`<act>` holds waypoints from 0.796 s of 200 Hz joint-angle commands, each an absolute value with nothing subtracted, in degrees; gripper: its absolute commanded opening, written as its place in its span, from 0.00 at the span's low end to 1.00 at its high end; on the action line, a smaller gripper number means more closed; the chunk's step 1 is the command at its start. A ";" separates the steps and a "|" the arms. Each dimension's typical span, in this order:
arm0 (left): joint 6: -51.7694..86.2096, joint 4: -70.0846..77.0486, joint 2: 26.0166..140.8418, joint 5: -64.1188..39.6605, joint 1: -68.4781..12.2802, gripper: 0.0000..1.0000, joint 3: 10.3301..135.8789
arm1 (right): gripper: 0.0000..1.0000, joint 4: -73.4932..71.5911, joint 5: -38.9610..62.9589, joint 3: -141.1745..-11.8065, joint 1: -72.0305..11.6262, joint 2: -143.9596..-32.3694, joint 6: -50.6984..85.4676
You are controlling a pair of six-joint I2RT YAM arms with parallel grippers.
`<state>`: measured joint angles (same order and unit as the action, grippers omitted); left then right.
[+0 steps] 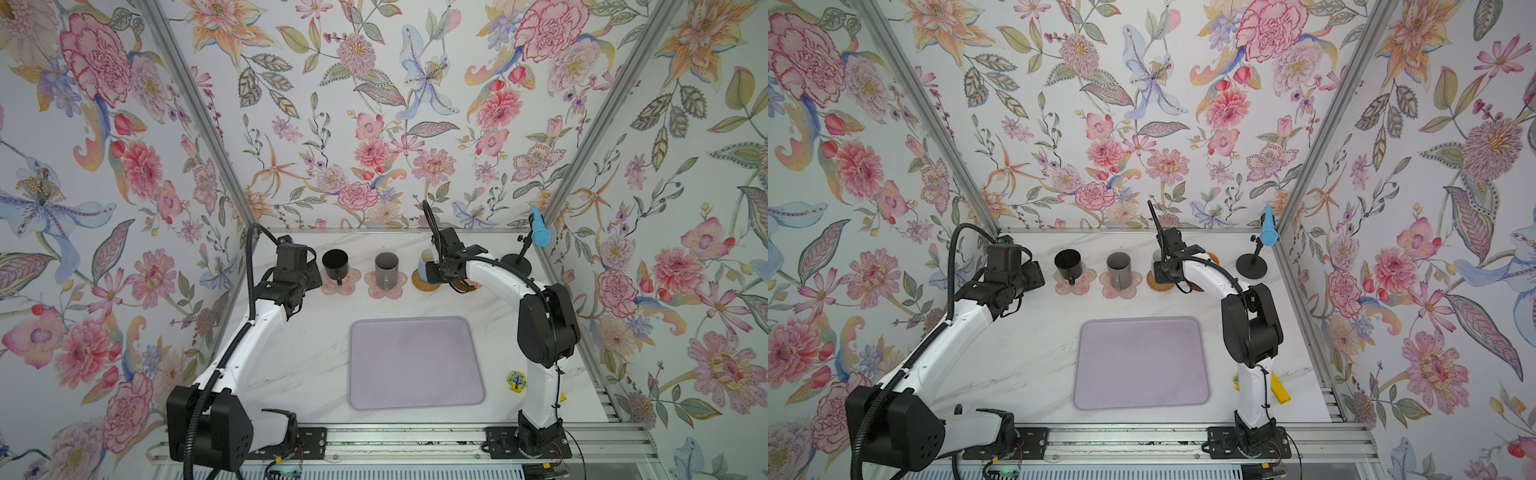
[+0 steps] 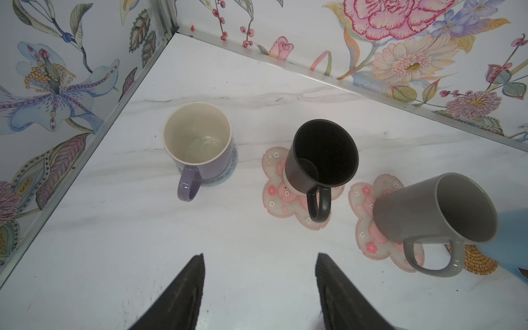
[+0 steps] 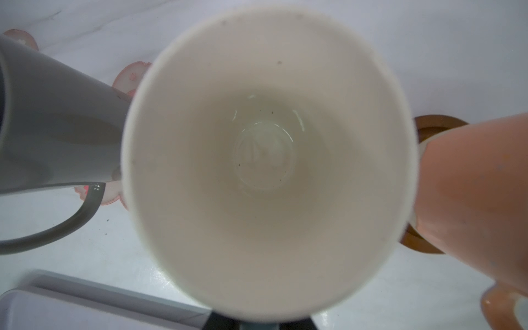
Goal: Place cups on coasters
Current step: Place the cup on the coaster.
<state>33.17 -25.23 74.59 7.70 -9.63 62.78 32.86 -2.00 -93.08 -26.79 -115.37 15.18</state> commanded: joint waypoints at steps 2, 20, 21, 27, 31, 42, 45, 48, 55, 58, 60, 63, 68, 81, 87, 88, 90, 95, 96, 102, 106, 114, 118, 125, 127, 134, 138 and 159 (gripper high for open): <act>31.91 -25.18 74.72 7.14 -8.89 0.65 63.54 | 0.00 30.14 -2.89 -96.18 -26.44 -115.69 14.68; 31.90 -25.22 74.80 7.17 -8.78 0.65 63.54 | 0.00 30.12 -2.91 -96.31 -26.28 -116.10 14.81; 31.90 -25.18 74.84 7.19 -8.83 0.65 63.54 | 0.00 30.14 -2.91 -96.36 -26.28 -116.06 14.83; 31.90 -25.07 74.88 7.13 -8.72 0.65 63.48 | 0.00 30.12 -2.90 -96.41 -26.29 -116.10 14.94; 31.95 -25.07 74.87 7.14 -8.76 0.65 63.46 | 0.00 30.12 -2.86 -96.42 -26.29 -116.10 15.02; 32.07 -24.80 74.94 7.05 -8.70 0.65 63.24 | 0.00 30.15 -2.82 -96.33 -26.28 -116.09 15.18; 32.10 -24.73 75.03 6.91 -8.70 0.65 63.28 | 0.00 30.15 -2.95 -96.33 -26.30 -116.10 15.20; 32.10 -24.66 75.05 6.87 -8.67 0.65 63.20 | 0.00 30.15 -3.06 -96.33 -26.35 -116.06 15.16; 32.17 -24.47 75.22 6.73 -8.70 0.65 63.11 | 0.00 30.36 -3.29 -96.33 -26.29 -116.10 15.12; 32.26 -24.47 75.28 6.61 -8.70 0.65 63.11 | 0.00 30.40 -3.39 -96.33 -26.28 -116.06 15.10; 32.26 -24.40 75.31 6.57 -8.70 0.65 63.11 | 0.00 30.45 -3.42 -96.33 -26.28 -116.03 15.13; 32.30 -24.35 75.40 6.56 -8.70 0.65 63.01 | 0.00 30.56 -3.49 -96.33 -26.28 -116.06 15.04; 32.28 -24.29 75.50 6.46 -8.70 0.65 63.02 | 0.00 30.64 -3.54 -96.34 -26.23 -116.00 14.95; 32.36 -24.24 75.74 6.32 -8.70 0.65 63.09 | 0.00 30.95 -3.56 -96.37 -26.19 -116.10 14.85; 32.39 -24.23 75.76 6.28 -8.70 0.65 63.10 | 0.00 31.14 -3.47 -96.49 -26.19 -116.05 14.85; 32.37 -24.20 75.76 6.31 -8.70 0.65 63.06 | 0.00 31.13 -3.45 -96.50 -26.24 -116.08 14.81; 32.35 -24.18 75.76 6.26 -8.68 0.65 63.09 | 0.00 31.12 -3.50 -96.57 -26.20 -116.05 14.84; 32.34 -24.09 75.79 6.33 -8.70 0.65 63.08 | 0.00 31.13 -3.36 -96.67 -26.20 -116.02 14.85; 32.34 -24.13 75.78 6.33 -8.66 0.65 63.09 | 0.00 31.21 -3.39 -96.63 -26.20 -116.06 14.85; 32.34 -24.12 75.85 6.31 -8.69 0.65 63.11 | 0.00 31.21 -3.25 -96.76 -26.24 -115.99 14.81; 32.34 -24.08 75.85 6.33 -8.70 0.65 63.10 | 0.00 31.25 -3.17 -96.85 -26.25 -115.96 14.81; 32.34 -23.97 75.85 6.36 -8.70 0.65 63.11 | 0.00 31.32 -3.03 -96.93 -26.26 -115.95 14.85; 32.30 -23.99 75.93 6.36 -8.70 0.65 63.11 | 0.00 31.43 -2.97 -96.95 -26.28 -116.07 14.85; 32.35 -23.95 76.03 6.40 -8.69 0.65 63.10 | 0.00 31.60 -2.90 -97.14 -26.32 -116.10 14.79; 32.39 -23.96 76.03 6.35 -8.70 0.65 63.10 | 0.00 31.67 -2.90 -97.19 -26.35 -116.15 14.77; 32.34 -23.92 76.11 6.28 -8.71 0.65 63.11 | 0.00 31.83 -2.89 -97.28 -26.29 -116.12 14.77; 32.34 -23.90 76.11 6.28 -8.66 0.65 63.03 | 0.00 31.90 -2.97 -97.36 -26.33 -116.15 14.70; 32.39 -23.72 76.16 6.23 -8.70 0.65 62.93 | 0.00 32.25 -3.10 -97.47 -26.40 -116.19 14.60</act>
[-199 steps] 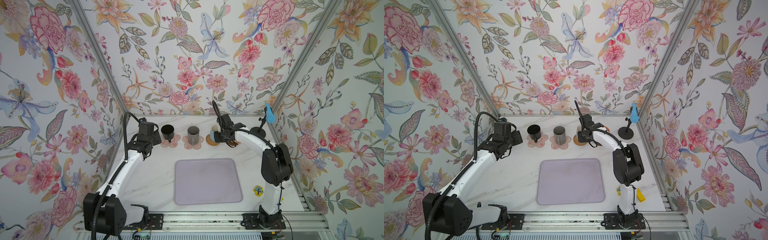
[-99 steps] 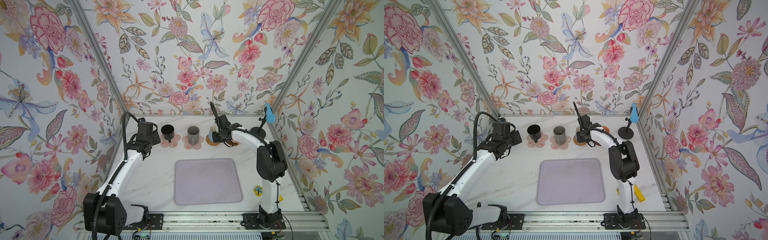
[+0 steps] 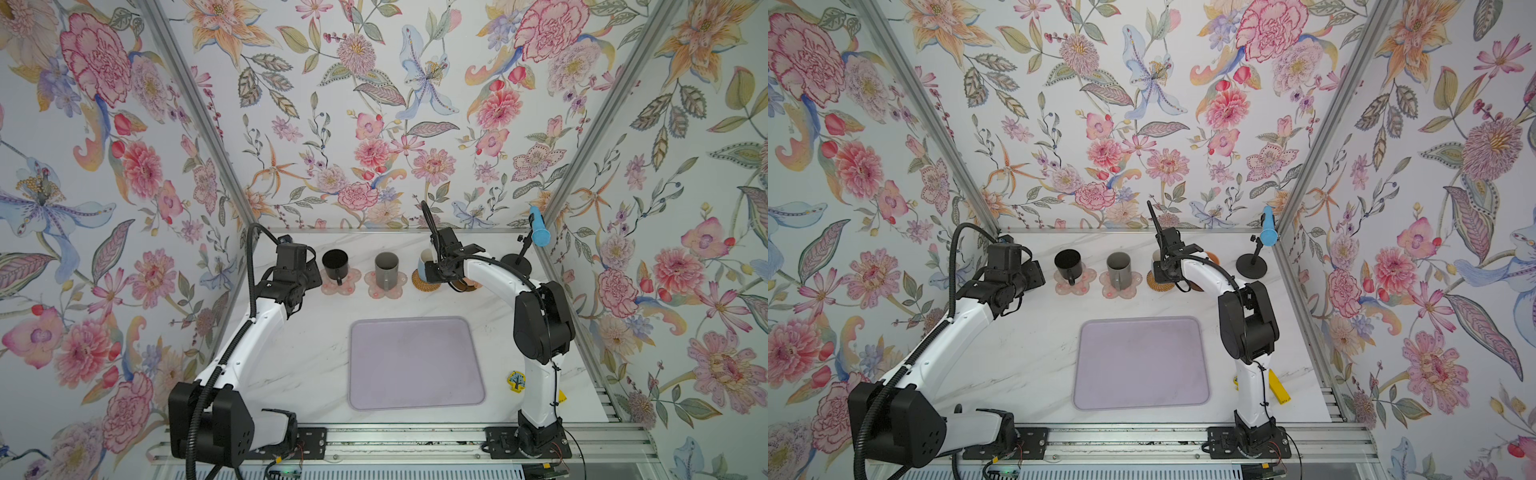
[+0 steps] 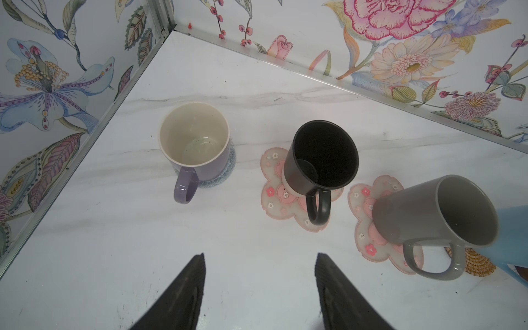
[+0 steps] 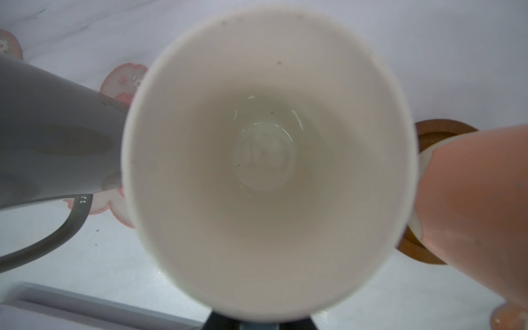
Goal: Place cups on coasters
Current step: Place the cup on the coaster.
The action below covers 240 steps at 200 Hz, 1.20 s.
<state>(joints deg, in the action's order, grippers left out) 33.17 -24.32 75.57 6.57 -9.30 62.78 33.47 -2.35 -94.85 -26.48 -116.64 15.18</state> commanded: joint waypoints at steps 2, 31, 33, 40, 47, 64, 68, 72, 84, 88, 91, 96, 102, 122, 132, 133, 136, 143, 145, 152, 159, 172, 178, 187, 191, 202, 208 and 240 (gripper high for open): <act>32.40 -23.70 76.19 6.24 -8.70 0.65 62.93 | 0.00 32.32 -3.15 -97.47 -26.40 -116.19 14.59; 32.26 -23.30 76.38 6.02 -8.70 0.65 62.76 | 0.00 32.53 -3.52 -96.86 -26.48 -116.02 14.22; 32.26 -23.25 76.42 5.99 -8.63 0.65 62.80 | 0.00 32.57 -3.52 -96.86 -26.51 -115.97 14.23; 32.31 -23.21 76.55 6.03 -8.63 0.65 62.84 | 0.00 32.53 -3.60 -96.78 -26.57 -115.79 14.21; 32.18 -23.20 76.60 5.91 -8.70 0.65 62.91 | 0.00 32.63 -3.71 -96.72 -26.61 -115.71 14.24; 32.08 -23.15 76.81 5.80 -8.68 0.65 63.01 | 0.00 32.66 -3.87 -96.70 -26.63 -115.54 14.24; 32.09 -23.18 76.90 5.71 -8.64 0.65 63.10 | 0.00 32.70 -3.87 -96.76 -26.64 -115.53 14.24; 32.08 -23.15 76.90 5.71 -8.69 0.65 63.11 | 0.00 32.88 -3.87 -96.82 -26.71 -115.66 14.24; 32.08 -23.20 76.92 5.65 -8.70 0.65 63.19 | 0.00 33.03 -3.87 -96.83 -26.73 -115.77 14.24; 32.08 -23.16 76.90 5.69 -8.70 0.65 63.14 | 0.00 33.06 -3.95 -96.81 -26.74 -115.82 14.24; 32.08 -23.20 76.90 5.60 -8.71 0.65 63.11 | 0.00 33.05 -3.97 -96.83 -26.79 -115.97 14.24; 32.08 -23.18 76.82 5.64 -8.66 0.65 63.06 | 0.00 33.16 -3.96 -96.81 -26.74 -116.09 14.19; 32.08 -23.16 76.73 5.70 -8.70 0.65 62.97 | 0.00 33.28 -3.85 -96.79 -26.75 -116.23 14.17; 32.12 -23.18 76.39 5.74 -8.62 0.65 62.54 | 0.00 33.60 -3.76 -96.94 -26.89 -116.37 14.24; 32.08 -23.31 76.38 5.91 -8.61 0.65 62.41 | 0.00 33.66 -3.46 -96.92 -26.91 -116.37 14.21; 32.12 -23.30 76.38 5.95 -8.61 0.65 62.41 | 0.00 33.71 -3.44 -96.93 -26.95 -116.37 14.23; 32.09 -23.34 76.38 5.97 -8.61 0.65 62.40 | 0.00 33.73 -3.36 -96.93 -26.95 -116.36 14.21; 32.12 -23.35 76.49 5.96 -8.61 0.65 62.39 | 0.00 33.80 -3.30 -96.94 -27.03 -116.36 14.25; 32.14 -23.31 76.51 5.91 -8.59 0.65 62.40 | 0.00 33.76 -3.26 -96.92 -26.99 -116.36 14.20; 32.18 -23.36 76.55 5.83 -8.61 0.65 62.40 | 0.00 33.75 -3.36 -96.94 -27.07 -116.37 14.24; 32.17 -23.26 76.64 5.67 -8.61 0.64 62.44 | 0.00 33.75 -3.40 -96.90 -27.01 -116.52 14.16; 32.41 -23.04 76.64 5.62 -8.59 0.64 62.40 | 0.00 33.75 -3.17 -97.10 -27.00 -117.03 14.15; 32.35 -23.02 76.63 5.60 -8.61 0.64 62.39 | 0.00 33.75 -2.88 -97.23 -26.99 -117.25 14.14; 32.34 -23.18 76.64 5.59 -8.61 0.64 62.40 | 0.00 34.01 -2.67 -97.57 -26.98 -117.50 14.30; 32.34 -23.23 76.64 5.57 -8.61 0.64 62.47 | 0.00 34.21 -2.58 -97.75 -27.06 -117.59 14.32; 32.34 -23.34 76.60 5.65 -8.61 0.64 62.41 | 0.00 34.32 -2.72 -97.99 -27.16 -117.66 14.26; 32.28 -23.36 76.47 5.78 -8.61 0.64 62.35 | 0.00 34.28 -2.81 -98.08 -27.25 -117.65 14.24; 32.28 -23.55 76.46 5.96 -8.61 0.64 62.38 | 0.00 35.05 -2.89 -98.48 -27.32 -117.84 14.19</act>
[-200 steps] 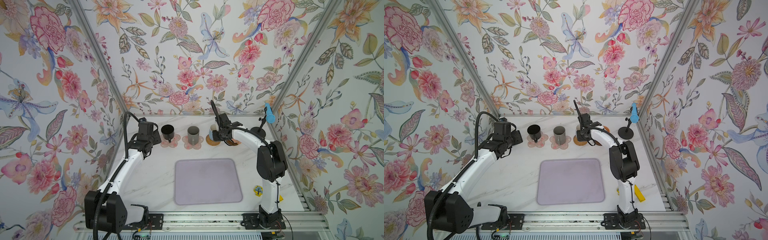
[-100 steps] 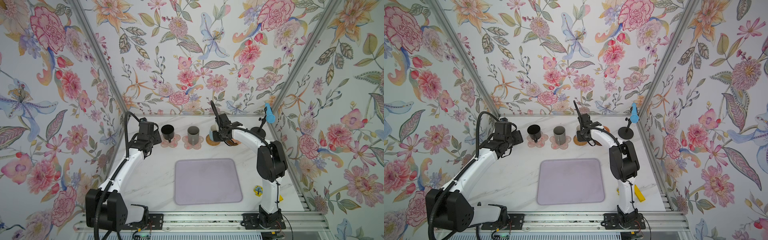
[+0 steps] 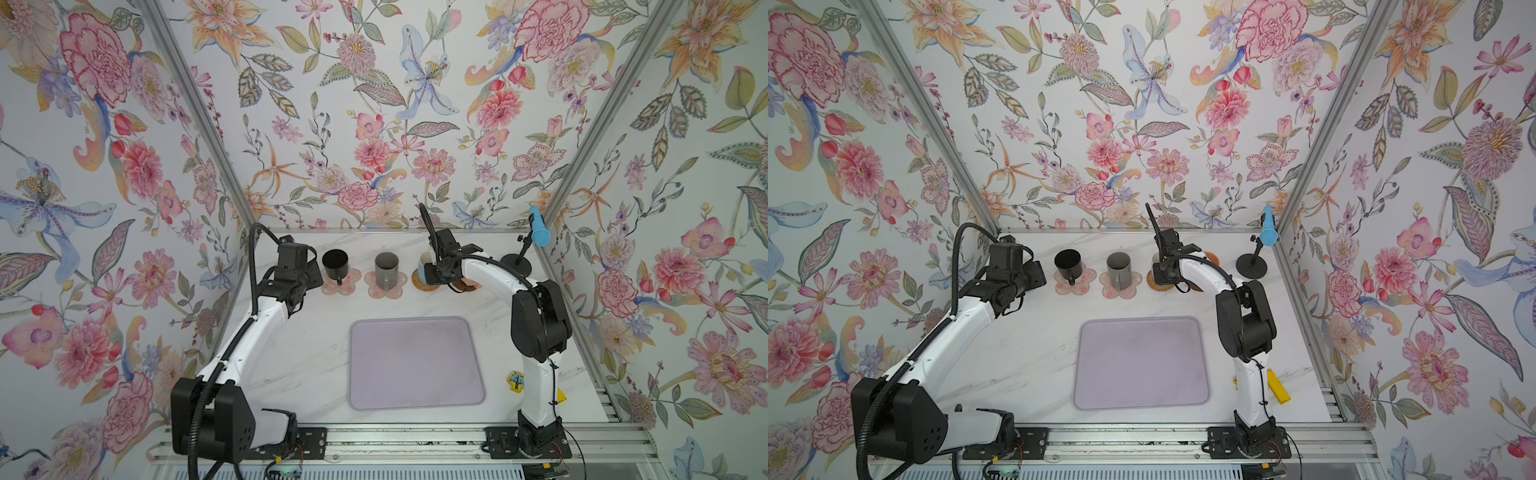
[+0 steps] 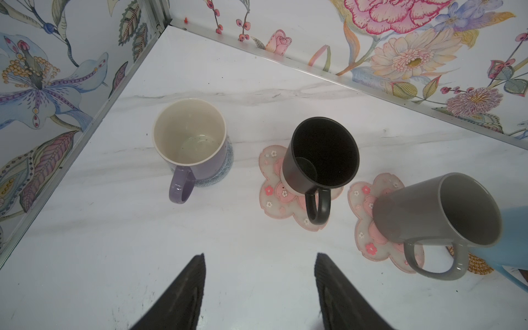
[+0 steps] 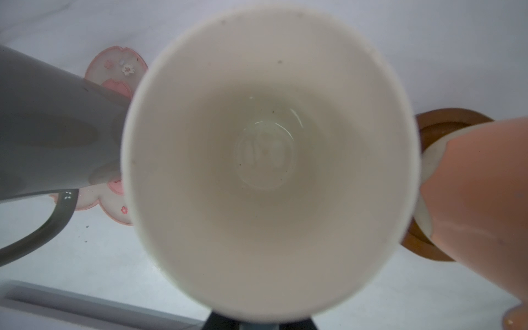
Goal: Place cups on coasters
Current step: Place the cup on the coaster.
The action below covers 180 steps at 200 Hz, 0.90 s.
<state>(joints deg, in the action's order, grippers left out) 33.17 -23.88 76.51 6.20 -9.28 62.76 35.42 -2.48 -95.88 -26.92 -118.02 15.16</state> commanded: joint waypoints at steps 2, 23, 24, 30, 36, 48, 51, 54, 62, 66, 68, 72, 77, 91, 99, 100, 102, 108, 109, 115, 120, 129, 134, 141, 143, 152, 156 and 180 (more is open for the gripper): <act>32.26 -23.53 76.46 5.91 -8.61 0.64 62.40 | 0.00 35.11 -2.83 -98.51 -27.37 -117.86 14.16; 32.30 -23.36 76.51 5.75 -8.61 0.64 62.40 | 0.00 35.48 -2.97 -98.52 -27.37 -117.71 14.15; 32.28 -23.41 76.53 5.73 -8.61 0.64 62.40 | 0.00 35.49 -2.98 -98.52 -27.35 -117.74 14.15; 32.27 -23.42 76.55 5.71 -8.59 0.64 62.39 | 0.00 35.57 -2.92 -98.53 -27.42 -117.77 14.13; 32.26 -23.41 76.55 5.71 -8.61 0.64 62.32 | 0.00 35.76 -2.99 -98.61 -27.42 -117.80 14.05; 32.29 -23.42 76.48 5.62 -8.61 0.64 62.30 | 0.00 36.10 -2.91 -98.61 -27.48 -117.77 13.97; 32.26 -23.49 76.47 5.60 -8.61 0.64 62.29 | 0.00 36.23 -2.93 -98.57 -27.53 -117.77 13.96; 32.29 -23.54 76.47 5.62 -8.61 0.64 62.31 | 0.00 36.31 -2.90 -98.59 -27.56 -117.77 13.94; 32.26 -23.61 76.38 5.67 -8.61 0.64 62.32 | 0.00 36.47 -3.08 -98.53 -27.71 -117.75 13.97; 32.28 -23.63 76.31 5.67 -8.61 0.64 62.31 | 0.00 36.56 -3.16 -98.46 -27.69 -117.63 13.96; 32.26 -23.64 76.29 5.66 -8.61 0.64 62.31 | 0.00 36.65 -3.23 -98.44 -27.73 -117.63 13.95; 32.31 -23.64 76.22 5.70 -8.61 0.64 62.31 | 0.00 36.66 -3.34 -98.31 -27.77 -117.67 13.96; 32.26 -23.62 76.16 5.71 -8.60 0.64 62.31 | 0.00 36.69 -3.49 -98.20 -27.86 -117.55 13.97; 32.32 -23.67 76.09 5.67 -8.61 0.64 62.37 | 0.01 36.79 -3.48 -98.09 -27.95 -117.64 14.23; 32.26 -23.73 76.11 5.62 -8.57 0.64 62.47 | 0.03 36.84 -3.24 -98.06 -28.04 -117.68 14.40; 32.30 -23.69 76.11 5.62 -8.59 0.64 62.48 | 0.04 36.88 -3.24 -98.12 -28.04 -117.73 14.41; 32.33 -23.79 76.14 5.56 -8.61 0.64 62.49 | 0.04 36.91 -3.21 -98.14 -28.04 -117.74 14.46; 32.34 -23.76 76.03 5.58 -8.61 0.64 62.56 | 0.06 36.92 -3.10 -98.09 -28.08 -117.76 14.56; 32.39 -23.79 76.03 5.56 -8.61 0.64 62.57 | 0.06 36.92 -3.09 -98.09 -28.10 -117.77 14.58; 32.35 -23.89 76.03 5.62 -8.61 0.64 62.56 | 0.07 37.02 -3.05 -98.09 -28.14 -117.77 14.59; 32.34 -23.85 75.94 5.70 -8.61 0.64 62.58 | 0.07 37.02 -3.01 -98.14 -28.21 -117.69 14.59; 32.34 -23.87 75.81 5.68 -8.61 0.64 62.58 | 0.08 37.06 -3.02 -98.09 -28.21 -117.76 14.59; 32.35 -23.86 75.72 5.73 -8.61 0.64 62.59 | 0.09 37.03 -3.08 -98.13 -28.21 -117.74 14.67; 32.34 -23.84 75.70 5.80 -8.61 0.64 62.67 | 0.12 37.01 -3.14 -98.09 -28.23 -117.61 14.68; 32.37 -23.89 75.68 5.78 -8.61 0.64 62.67 | 0.12 37.00 -3.18 -98.09 -28.22 -117.71 14.68; 32.36 -23.91 75.76 5.73 -8.61 0.64 62.75 | 0.17 37.02 -3.30 -98.17 -28.23 -117.64 14.75; 32.36 -23.98 75.76 5.79 -8.61 0.64 62.81 | 0.21 37.02 -3.40 -98.17 -28.21 -117.66 14.72; 32.43 -24.11 75.67 5.55 -8.61 0.64 63.18 | 0.30 37.35 -3.43 -98.44 -28.21 -117.67 15.06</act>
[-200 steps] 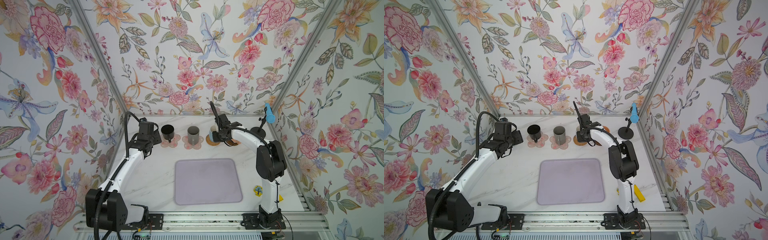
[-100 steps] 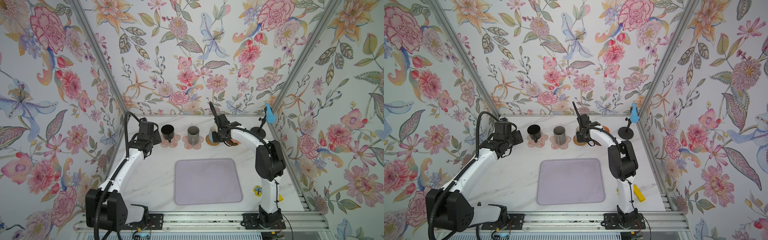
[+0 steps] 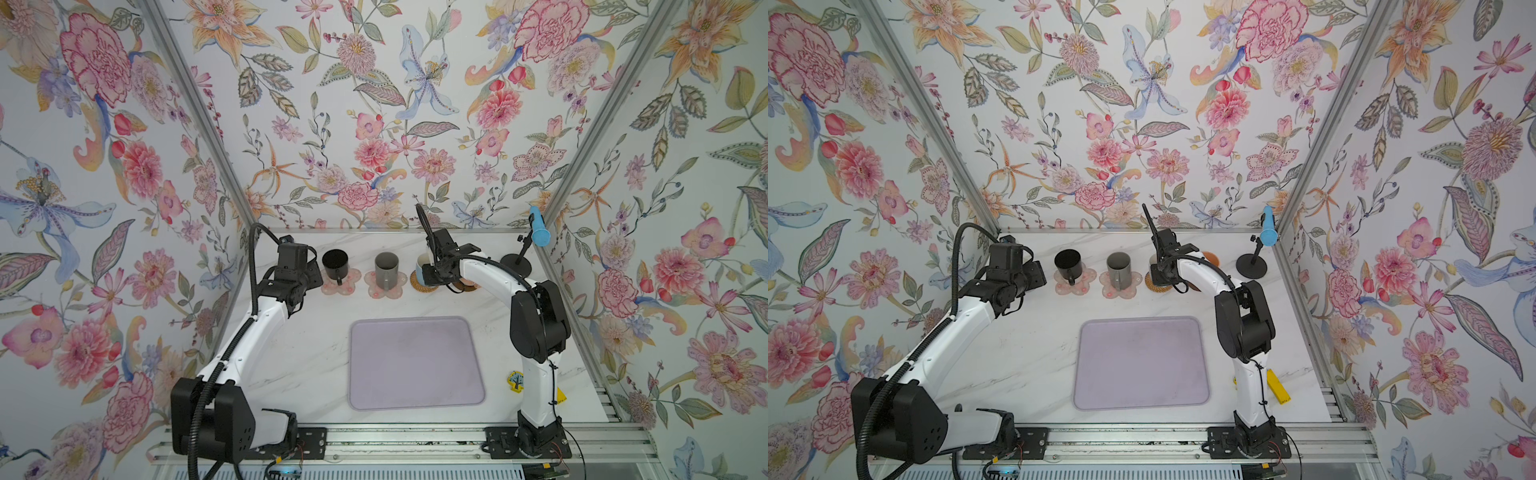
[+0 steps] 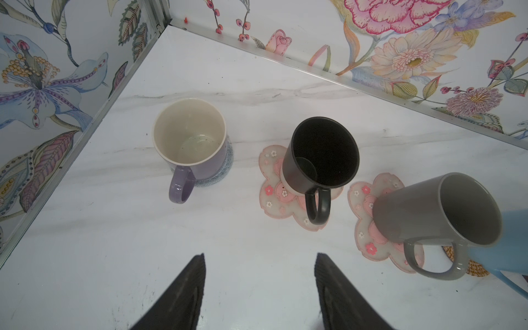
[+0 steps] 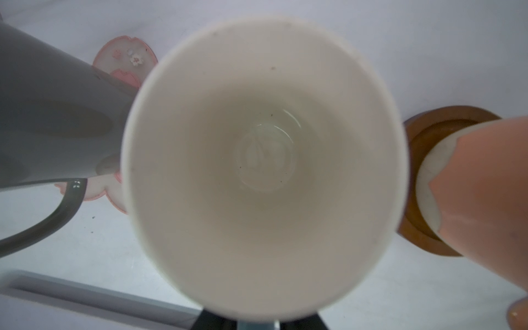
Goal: Place cups on coasters
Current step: Place the cup on the coaster.
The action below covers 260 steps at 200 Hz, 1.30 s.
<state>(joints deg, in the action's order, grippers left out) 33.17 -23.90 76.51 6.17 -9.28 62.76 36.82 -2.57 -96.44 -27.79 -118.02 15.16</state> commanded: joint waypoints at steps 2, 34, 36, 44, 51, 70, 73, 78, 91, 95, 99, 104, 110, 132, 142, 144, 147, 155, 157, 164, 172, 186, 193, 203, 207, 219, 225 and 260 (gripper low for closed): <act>32.43 -24.09 75.63 5.58 -8.61 0.64 63.19 | 0.30 37.35 -3.43 -98.39 -28.21 -117.62 15.06; 32.44 -24.21 75.41 5.66 -8.62 0.65 63.54 | 0.35 37.39 -3.83 -97.95 -28.30 -117.13 15.25; 32.43 -24.20 75.41 5.63 -8.62 0.65 63.59 | 0.35 37.36 -3.81 -97.92 -28.30 -117.11 15.28; 32.43 -24.33 75.41 5.50 -8.61 0.65 63.70 | 0.35 37.37 -3.75 -97.95 -28.37 -116.98 15.31; 32.52 -24.34 75.32 5.52 -8.61 0.65 63.62 | 0.36 37.38 -3.69 -97.99 -28.39 -116.76 15.40; 32.52 -24.24 74.97 5.43 -8.61 0.65 63.33 | 0.38 37.34 -3.78 -98.09 -28.59 -116.47 15.63; 32.52 -24.19 74.97 5.44 -8.61 0.65 63.29 | 0.38 37.35 -3.73 -98.13 -28.59 -116.46 15.64; 32.54 -24.22 74.97 5.42 -8.61 0.65 63.20 | 0.39 37.37 -3.74 -98.09 -28.63 -116.41 15.60; 32.45 -24.32 75.22 5.17 -8.61 0.65 63.00 | 0.41 37.40 -3.77 -97.89 -28.74 -116.28 15.62; 32.43 -24.33 75.31 5.06 -8.61 0.65 62.95 | 0.42 37.42 -3.70 -97.90 -28.80 -116.15 15.60; 32.43 -24.32 75.40 4.95 -8.61 0.65 62.93 | 0.43 37.36 -3.54 -97.84 -28.76 -116.05 15.53; 32.39 -24.27 75.49 4.85 -8.66 0.65 62.85 | 0.43 37.40 -3.24 -97.82 -28.81 -115.93 15.33; 32.30 -24.33 75.66 4.67 -8.61 0.65 62.76 | 0.44 37.38 -2.92 -97.83 -28.84 -115.67 15.30; 32.00 -24.32 76.22 4.67 -8.61 0.65 62.40 | 0.44 37.38 -2.89 -97.48 -28.89 -114.81 15.12; 31.86 -24.32 76.35 4.62 -8.61 0.66 62.23 | 0.45 37.37 -3.14 -97.21 -28.92 -114.21 15.08; 31.85 -24.34 76.37 4.63 -8.57 0.66 62.23 | 0.45 37.38 -3.18 -97.19 -28.92 -114.07 15.04; 31.75 -24.31 76.38 4.69 -8.61 0.66 62.11 | 0.46 37.38 -3.21 -97.13 -28.92 -113.89 15.02; 31.58 -24.27 76.38 4.77 -8.59 0.66 61.83 | 0.47 37.42 -3.40 -96.88 -28.96 -113.42 14.95; 31.51 -24.28 76.38 4.82 -8.61 0.66 61.80 | 0.47 37.44 -3.40 -96.82 -28.95 -113.32 14.94; 31.30 -24.34 76.47 5.02 -8.60 0.67 61.60 | 0.47 37.40 -3.55 -96.54 -28.92 -112.82 14.86; 31.04 -24.52 76.56 5.47 -8.61 0.67 61.52 | 0.48 37.36 -3.60 -96.24 -28.92 -112.24 14.76; 30.31 -24.88 76.90 5.97 -8.61 0.68 61.52 | 0.48 37.42 -3.80 -95.31 -28.93 -110.93 14.55; 29.87 -25.04 76.99 6.15 -8.57 0.68 61.52 | 0.48 37.36 -3.88 -94.74 -28.94 -110.22 14.50; 29.23 -24.62 76.76 6.20 -8.61 0.68 61.31 | 0.49 37.35 -3.98 -93.89 -28.92 -109.00 14.35; 28.99 -24.40 76.57 6.21 -8.61 0.68 61.14 | 0.49 37.39 -4.00 -93.42 -28.94 -108.52 14.33; 28.25 -23.48 75.97 6.27 -8.61 0.68 60.74 | 0.49 37.37 -4.11 -92.26 -28.95 -106.86 14.15; 27.69 -23.24 75.78 6.32 -8.61 0.68 60.73 | 0.50 37.38 -4.33 -91.46 -29.02 -105.99 14.03; 25.48 -24.14 76.09 7.99 -8.61 0.72 61.22 | 0.51 37.23 -6.55 -87.24 -28.89 -100.45 13.10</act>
<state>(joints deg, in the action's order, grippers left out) 28.40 -23.92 76.53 5.58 -9.26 61.52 36.62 -4.12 -89.86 -28.53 -104.27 14.68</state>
